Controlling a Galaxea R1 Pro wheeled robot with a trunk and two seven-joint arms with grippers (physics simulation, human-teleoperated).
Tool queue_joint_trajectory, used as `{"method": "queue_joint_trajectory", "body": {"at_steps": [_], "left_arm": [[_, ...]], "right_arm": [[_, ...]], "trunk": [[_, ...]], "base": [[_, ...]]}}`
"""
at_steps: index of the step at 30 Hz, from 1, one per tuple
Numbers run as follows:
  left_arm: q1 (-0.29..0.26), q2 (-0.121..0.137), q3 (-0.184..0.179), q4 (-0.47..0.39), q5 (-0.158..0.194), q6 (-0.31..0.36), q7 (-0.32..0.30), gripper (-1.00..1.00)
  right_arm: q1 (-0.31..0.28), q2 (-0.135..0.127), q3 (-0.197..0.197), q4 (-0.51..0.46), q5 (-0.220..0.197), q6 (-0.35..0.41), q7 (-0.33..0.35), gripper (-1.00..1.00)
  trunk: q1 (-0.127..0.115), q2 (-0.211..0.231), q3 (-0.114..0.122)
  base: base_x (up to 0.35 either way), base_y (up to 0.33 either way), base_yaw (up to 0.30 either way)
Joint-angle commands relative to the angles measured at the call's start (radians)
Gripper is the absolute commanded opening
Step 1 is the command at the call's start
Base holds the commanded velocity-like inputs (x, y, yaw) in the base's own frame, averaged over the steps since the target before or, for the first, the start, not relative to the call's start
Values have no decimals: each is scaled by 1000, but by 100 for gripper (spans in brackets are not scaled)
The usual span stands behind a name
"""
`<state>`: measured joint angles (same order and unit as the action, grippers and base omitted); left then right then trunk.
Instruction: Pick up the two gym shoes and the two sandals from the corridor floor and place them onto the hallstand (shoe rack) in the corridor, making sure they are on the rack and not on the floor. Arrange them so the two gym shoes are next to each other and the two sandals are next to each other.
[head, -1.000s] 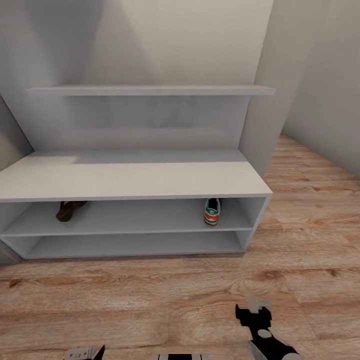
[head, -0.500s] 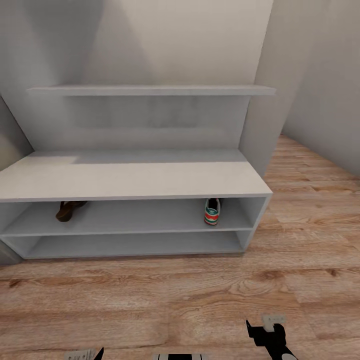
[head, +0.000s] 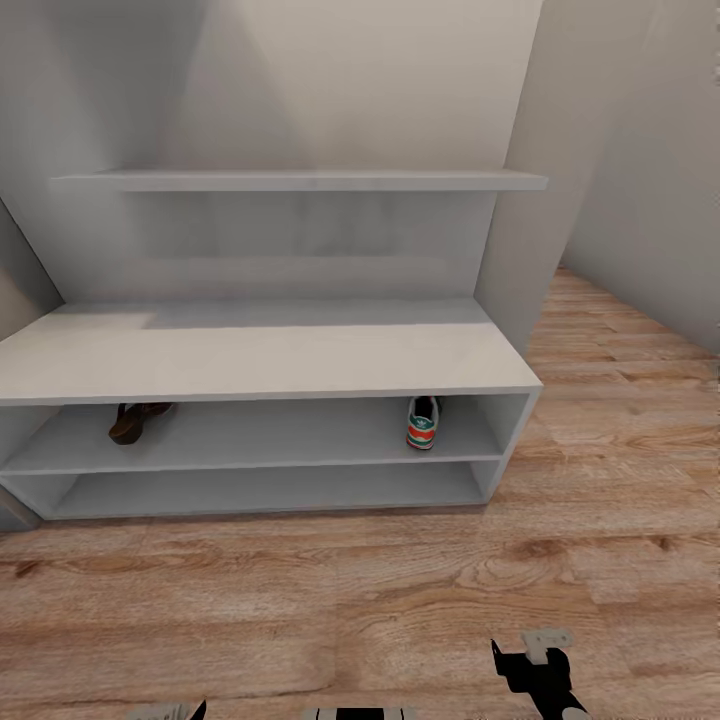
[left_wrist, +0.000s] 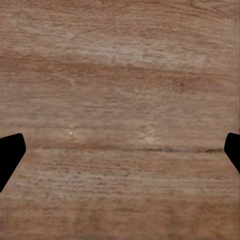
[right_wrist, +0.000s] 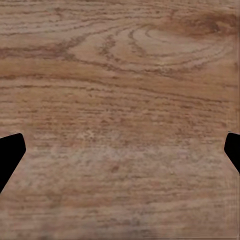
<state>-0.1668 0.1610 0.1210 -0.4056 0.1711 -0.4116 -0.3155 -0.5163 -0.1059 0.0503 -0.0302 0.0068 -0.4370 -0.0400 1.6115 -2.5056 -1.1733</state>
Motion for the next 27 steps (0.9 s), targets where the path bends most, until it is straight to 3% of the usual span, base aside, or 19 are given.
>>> {"method": "queue_joint_trajectory", "body": {"at_steps": [1, 19, 27], "left_arm": [[0, 0, 3, 1, 9, 1, -10, 100], [0, -3, 3, 2, 7, 1, -10, 100], [0, -3, 2, 3, 6, 1, -10, 100]], "right_arm": [[-1, 0, 5, 1, 1, -2, -4, 100], [2, -1, 4, 2, -2, -3, -6, 100], [5, -4, 4, 2, -41, -3, -6, 100]], "trunk": [[0, 0, -1], [0, 0, -1], [0, 0, -1]], "base": [[0, 0, -156], [0, 0, -256], [0, 0, -278]]}}
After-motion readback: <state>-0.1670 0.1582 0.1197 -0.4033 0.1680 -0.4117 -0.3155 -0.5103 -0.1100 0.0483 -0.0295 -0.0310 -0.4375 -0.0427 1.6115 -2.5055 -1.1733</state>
